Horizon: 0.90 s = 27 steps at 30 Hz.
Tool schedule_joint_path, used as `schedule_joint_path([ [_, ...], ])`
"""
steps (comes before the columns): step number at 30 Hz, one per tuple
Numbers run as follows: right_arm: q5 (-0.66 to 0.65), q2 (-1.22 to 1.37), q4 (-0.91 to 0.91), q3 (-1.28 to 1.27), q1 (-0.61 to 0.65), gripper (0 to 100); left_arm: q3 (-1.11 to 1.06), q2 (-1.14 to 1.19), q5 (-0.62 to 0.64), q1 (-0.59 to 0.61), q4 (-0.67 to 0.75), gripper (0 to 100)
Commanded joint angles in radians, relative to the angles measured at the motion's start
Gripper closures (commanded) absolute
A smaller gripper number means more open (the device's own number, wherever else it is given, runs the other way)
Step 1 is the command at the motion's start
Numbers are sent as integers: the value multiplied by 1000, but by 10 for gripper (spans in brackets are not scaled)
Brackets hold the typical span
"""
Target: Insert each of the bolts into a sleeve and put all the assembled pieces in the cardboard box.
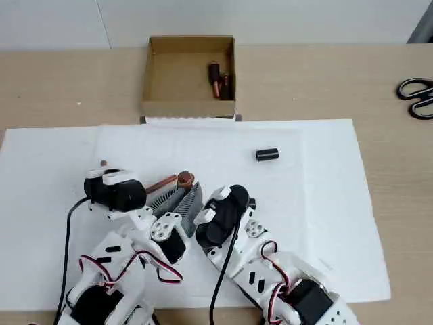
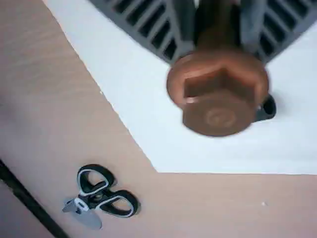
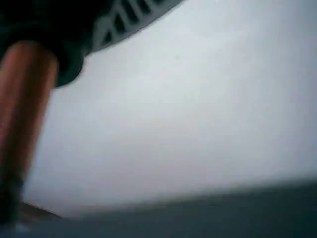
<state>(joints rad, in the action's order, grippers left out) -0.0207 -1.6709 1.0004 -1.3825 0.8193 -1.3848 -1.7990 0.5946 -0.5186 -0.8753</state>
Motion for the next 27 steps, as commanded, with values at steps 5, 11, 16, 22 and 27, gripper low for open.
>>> schedule_joint_path([
  [5,11,-8,-25,12,4,995,-38,-12,-5,-8,23,994],
  [11,11,-8,-25,12,2,995,-36,-12,-6,-14,-21,994],
  [16,12,-10,-35,31,-44,995,-19,-12,-68,-9,-167,994],
  [22,12,-10,-36,58,-59,995,48,-12,-66,-11,-213,994],
  [27,6,-8,-96,60,-59,995,30,-11,-66,-14,-218,994],
])
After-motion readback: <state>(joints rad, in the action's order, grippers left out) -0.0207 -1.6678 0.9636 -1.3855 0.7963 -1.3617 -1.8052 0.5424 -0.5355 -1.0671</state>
